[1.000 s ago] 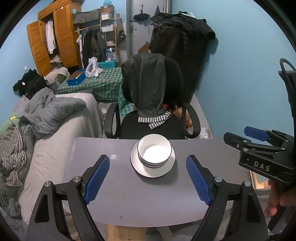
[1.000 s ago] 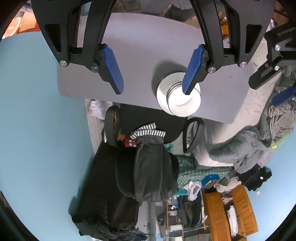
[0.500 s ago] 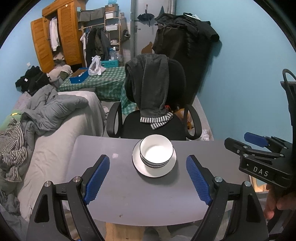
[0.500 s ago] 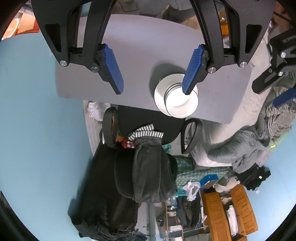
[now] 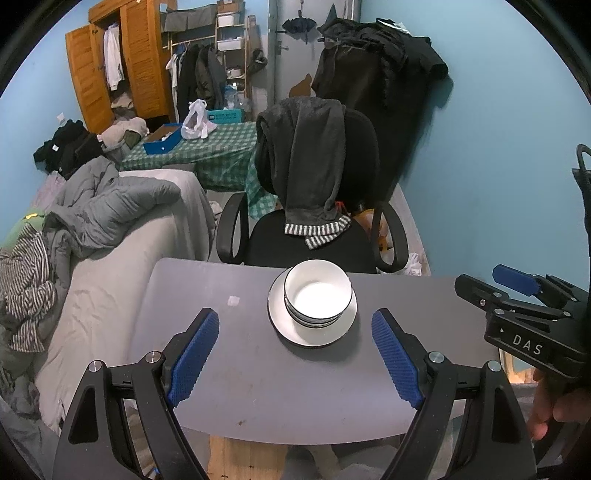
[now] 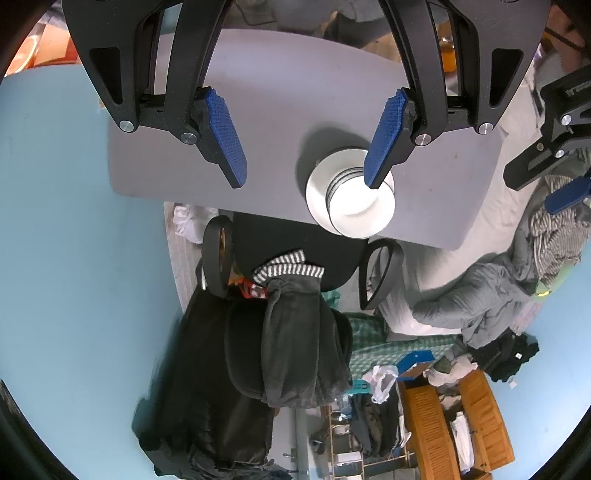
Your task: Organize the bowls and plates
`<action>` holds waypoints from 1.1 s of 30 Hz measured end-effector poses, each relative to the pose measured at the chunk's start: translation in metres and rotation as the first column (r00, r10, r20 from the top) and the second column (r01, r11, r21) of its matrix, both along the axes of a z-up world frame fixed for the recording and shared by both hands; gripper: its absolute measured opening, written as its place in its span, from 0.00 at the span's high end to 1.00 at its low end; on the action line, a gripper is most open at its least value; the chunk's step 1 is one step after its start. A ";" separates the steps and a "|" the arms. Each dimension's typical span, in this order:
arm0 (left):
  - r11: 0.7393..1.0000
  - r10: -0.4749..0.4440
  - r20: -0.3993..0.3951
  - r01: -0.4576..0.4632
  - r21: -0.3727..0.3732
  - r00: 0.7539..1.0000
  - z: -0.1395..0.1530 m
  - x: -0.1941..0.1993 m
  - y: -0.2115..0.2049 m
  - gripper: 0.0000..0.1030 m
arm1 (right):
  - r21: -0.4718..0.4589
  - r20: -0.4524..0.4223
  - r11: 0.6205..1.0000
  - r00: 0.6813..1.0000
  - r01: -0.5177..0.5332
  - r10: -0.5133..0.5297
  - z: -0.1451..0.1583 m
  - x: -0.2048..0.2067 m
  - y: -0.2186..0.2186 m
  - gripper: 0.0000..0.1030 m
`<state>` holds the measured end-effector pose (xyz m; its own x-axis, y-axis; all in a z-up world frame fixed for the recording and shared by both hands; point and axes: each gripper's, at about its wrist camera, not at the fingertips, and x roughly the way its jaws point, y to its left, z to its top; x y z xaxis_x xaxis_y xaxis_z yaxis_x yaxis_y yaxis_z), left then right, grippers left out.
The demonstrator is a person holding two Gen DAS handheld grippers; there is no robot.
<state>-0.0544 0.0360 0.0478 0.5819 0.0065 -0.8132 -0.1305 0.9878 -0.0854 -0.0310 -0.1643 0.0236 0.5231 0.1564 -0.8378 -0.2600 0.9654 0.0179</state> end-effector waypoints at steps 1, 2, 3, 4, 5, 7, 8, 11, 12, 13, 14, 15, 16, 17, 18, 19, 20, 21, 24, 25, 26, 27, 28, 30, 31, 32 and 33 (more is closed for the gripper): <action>1.000 0.000 -0.005 0.000 -0.001 1.000 -0.001 0.000 0.000 0.16 | 0.000 -0.001 1.000 1.000 -0.001 0.001 -0.001 0.000 0.000 0.37; 1.000 0.000 -0.009 0.000 0.001 1.000 -0.001 0.001 0.000 0.16 | -0.001 -0.002 1.000 1.000 -0.001 0.001 -0.001 0.000 0.000 0.37; 1.000 0.001 -0.012 -0.001 0.004 1.000 -0.001 0.001 0.000 0.16 | -0.001 0.000 1.000 1.000 0.002 -0.002 -0.001 0.000 0.000 0.37; 1.000 0.001 -0.015 -0.001 0.005 1.000 -0.001 0.003 0.000 0.16 | 0.000 -0.001 1.000 1.000 0.001 -0.001 -0.001 0.001 0.000 0.37; 1.000 0.000 -0.019 0.000 0.005 1.000 -0.002 0.004 0.000 0.16 | 0.000 -0.002 1.000 1.000 0.002 -0.002 -0.001 0.000 0.000 0.37; 1.000 0.000 -0.023 0.001 0.007 1.000 -0.002 0.007 0.001 0.16 | 0.000 -0.002 1.000 1.000 0.000 0.000 -0.001 0.001 0.000 0.37; 1.000 -0.001 -0.022 0.001 0.007 1.000 -0.002 0.006 0.001 0.16 | 0.000 -0.002 1.000 1.000 -0.001 0.001 -0.001 0.001 0.000 0.37; 1.000 0.001 -0.023 -0.001 0.002 1.000 -0.002 0.007 0.001 0.16 | -0.001 -0.001 1.000 1.000 -0.002 0.002 -0.001 0.001 0.000 0.37; 1.000 0.002 -0.024 -0.002 0.001 1.000 -0.002 0.008 0.002 0.16 | -0.001 0.000 1.000 1.000 0.000 0.000 0.000 0.001 0.000 0.37; 1.000 0.003 -0.025 -0.003 -0.001 1.000 -0.002 0.008 0.002 0.16 | -0.001 -0.001 1.000 1.000 0.000 0.000 0.000 0.002 0.000 0.37; 1.000 0.004 -0.027 -0.004 -0.002 1.000 -0.003 0.008 0.003 0.16 | -0.001 0.000 1.000 1.000 0.000 0.000 0.000 0.001 0.000 0.37; 1.000 0.005 -0.029 -0.005 -0.003 1.000 -0.003 0.008 0.003 0.16 | -0.001 -0.001 1.000 1.000 0.001 -0.001 0.000 0.002 0.000 0.37; 1.000 0.006 -0.030 -0.006 -0.004 1.000 -0.004 0.008 0.004 0.16 | 0.000 -0.001 1.000 1.000 0.001 -0.001 0.000 0.002 0.000 0.37; 1.000 0.007 -0.031 -0.007 -0.003 1.000 -0.004 0.008 0.004 0.16 | 0.000 0.000 1.000 1.000 0.000 0.000 0.000 0.001 0.001 0.37; 1.000 0.008 -0.031 -0.008 -0.001 0.999 -0.004 0.008 0.005 0.16 | 0.000 -0.001 1.000 1.000 -0.001 0.001 0.000 0.002 0.001 0.37; 1.000 0.008 -0.032 -0.008 0.001 0.999 -0.005 0.008 0.005 0.16 | -0.001 0.000 1.000 1.000 -0.002 0.002 -0.001 0.002 0.001 0.37; 1.000 0.008 -0.034 -0.008 0.001 0.999 -0.005 0.008 0.005 0.16 | -0.002 -0.001 1.000 1.000 -0.002 0.002 -0.001 0.002 0.001 0.37; 1.000 0.009 -0.036 -0.009 -0.001 0.999 -0.005 0.009 0.006 0.16 | -0.001 -0.003 1.000 1.000 -0.003 0.003 -0.001 0.002 0.001 0.37; 1.000 0.015 -0.039 -0.015 -0.007 0.999 -0.006 0.009 0.007 0.16 | -0.002 -0.005 1.000 1.000 -0.006 0.006 -0.002 0.004 0.002 0.37; 1.000 0.015 -0.040 -0.016 -0.009 0.999 -0.006 0.009 0.007 0.16 | -0.002 -0.004 1.000 1.000 -0.006 0.006 -0.001 0.005 0.003 0.37; 1.000 0.016 -0.040 -0.016 -0.009 0.999 -0.006 0.010 0.007 0.16 | -0.002 -0.005 1.000 1.000 -0.005 0.005 -0.002 0.005 0.003 0.37; 1.000 0.016 -0.039 -0.016 -0.008 0.999 -0.006 0.010 0.008 0.16 | -0.001 -0.006 1.000 1.000 -0.005 0.005 -0.001 0.005 0.003 0.37; 1.000 0.015 -0.040 -0.016 -0.008 0.999 -0.006 0.011 0.008 0.16 | -0.001 -0.006 1.000 1.000 -0.005 0.005 -0.001 0.005 0.003 0.37; 1.000 0.014 -0.042 -0.015 -0.008 0.999 -0.006 0.011 0.008 0.16 | -0.001 -0.005 1.000 1.000 -0.005 0.005 -0.001 0.005 0.003 0.37; 1.000 0.014 -0.042 -0.015 -0.008 0.999 -0.006 0.010 0.008 0.16 | -0.002 -0.004 1.000 1.000 -0.006 0.006 -0.002 0.004 0.003 0.37; 1.000 0.014 -0.042 -0.014 -0.008 0.999 -0.006 0.011 0.008 0.16 | -0.004 -0.005 1.000 1.000 -0.006 0.006 -0.002 0.004 0.003 0.37; 1.000 0.014 -0.042 -0.015 -0.008 0.999 -0.006 0.011 0.008 0.16 | -0.004 -0.006 1.000 1.000 -0.006 0.006 -0.002 0.006 0.004 0.37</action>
